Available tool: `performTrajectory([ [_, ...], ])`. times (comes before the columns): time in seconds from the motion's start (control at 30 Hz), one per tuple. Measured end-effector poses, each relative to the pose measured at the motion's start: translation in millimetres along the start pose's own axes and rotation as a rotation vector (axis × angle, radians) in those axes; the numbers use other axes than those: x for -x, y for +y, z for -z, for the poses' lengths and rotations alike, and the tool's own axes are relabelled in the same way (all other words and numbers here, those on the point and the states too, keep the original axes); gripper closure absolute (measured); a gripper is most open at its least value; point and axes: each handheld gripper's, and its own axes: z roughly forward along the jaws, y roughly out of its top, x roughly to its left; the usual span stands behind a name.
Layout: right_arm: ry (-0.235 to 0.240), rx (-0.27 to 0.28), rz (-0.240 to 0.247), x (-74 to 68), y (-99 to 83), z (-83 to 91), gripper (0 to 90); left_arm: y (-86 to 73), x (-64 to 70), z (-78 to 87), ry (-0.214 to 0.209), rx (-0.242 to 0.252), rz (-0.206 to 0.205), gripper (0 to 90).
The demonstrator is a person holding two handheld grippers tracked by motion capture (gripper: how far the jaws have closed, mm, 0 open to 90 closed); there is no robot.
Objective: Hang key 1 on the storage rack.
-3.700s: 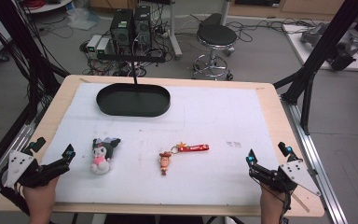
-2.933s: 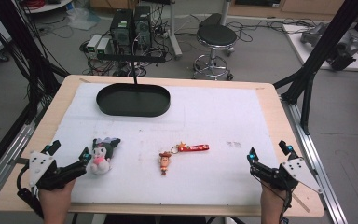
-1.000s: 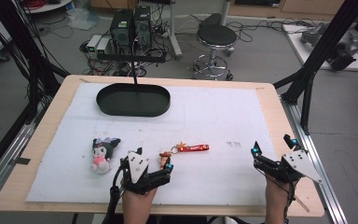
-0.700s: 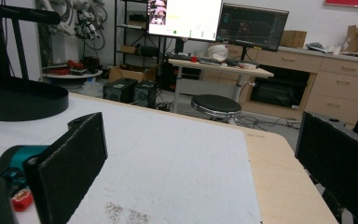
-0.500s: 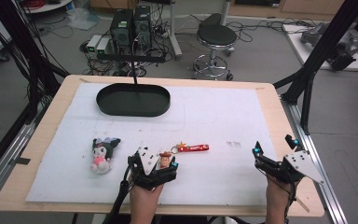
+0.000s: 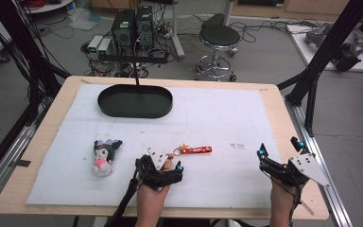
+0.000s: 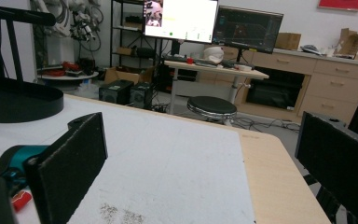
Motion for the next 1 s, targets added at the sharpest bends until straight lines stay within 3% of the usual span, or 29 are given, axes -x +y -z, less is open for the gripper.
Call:
performTrajectory([
  [0.23, 0.002, -0.008, 0.017, -1.2, -0.3, -0.8, 1.3, -1.9, 0.5, -7.7, 0.006, -0.047, 0.010, 8.4],
  [0.5, -0.002, -0.005, 0.015, -0.4, 0.2, 0.1, 1.3, -1.3, -0.9, -10.0, -0.007, -0.075, 0.021, 23.2],
  [1.0, -0.008, -0.002, 0.013, 0.7, 0.5, 1.3, 1.3, -1.4, -1.1, -13.0, 0.000, -0.113, 0.028, 41.3],
])
